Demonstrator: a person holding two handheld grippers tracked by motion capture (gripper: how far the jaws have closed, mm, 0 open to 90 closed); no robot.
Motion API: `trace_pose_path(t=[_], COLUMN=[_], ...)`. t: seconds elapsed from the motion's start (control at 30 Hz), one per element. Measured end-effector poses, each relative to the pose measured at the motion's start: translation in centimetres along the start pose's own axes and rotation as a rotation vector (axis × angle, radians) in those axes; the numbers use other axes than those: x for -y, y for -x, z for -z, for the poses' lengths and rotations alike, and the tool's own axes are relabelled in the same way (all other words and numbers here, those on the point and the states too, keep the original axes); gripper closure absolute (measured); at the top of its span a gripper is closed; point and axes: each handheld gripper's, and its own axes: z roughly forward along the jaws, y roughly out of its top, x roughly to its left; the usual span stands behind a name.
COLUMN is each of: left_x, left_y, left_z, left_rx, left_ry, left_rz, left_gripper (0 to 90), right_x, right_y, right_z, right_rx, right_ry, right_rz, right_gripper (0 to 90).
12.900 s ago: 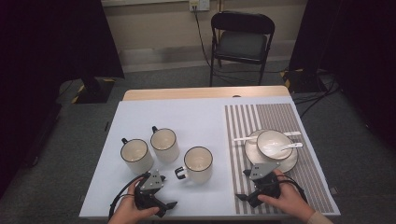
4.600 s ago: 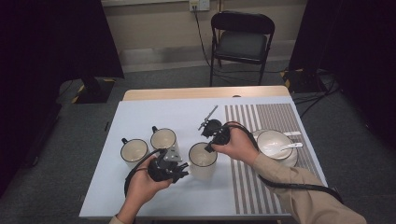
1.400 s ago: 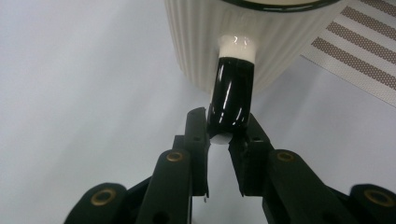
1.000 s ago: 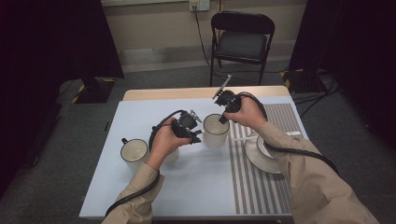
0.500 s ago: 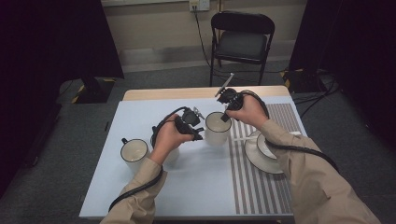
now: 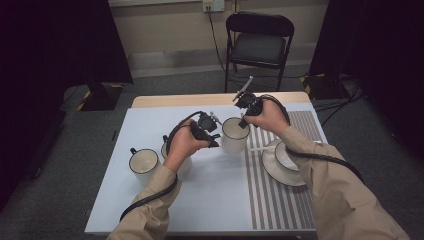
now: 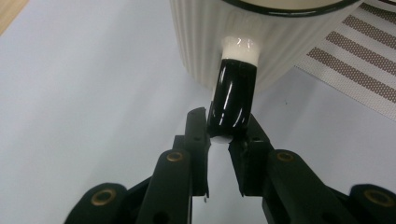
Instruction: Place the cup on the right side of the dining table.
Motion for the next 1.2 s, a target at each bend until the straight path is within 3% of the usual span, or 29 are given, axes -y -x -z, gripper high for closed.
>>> trace_pose_path(t=[1.2], left_x=[-2.9], left_y=[-0.4], left_z=[-0.7], left_rx=[-0.019], left_ry=[-0.022], left_rz=[-0.024], left_gripper=[77.8], right_x=[0.8], right_y=[2.2], right_z=[0.7], right_rx=[0.025], right_ry=[0.019], right_rz=[-0.035], right_gripper=[84.0])
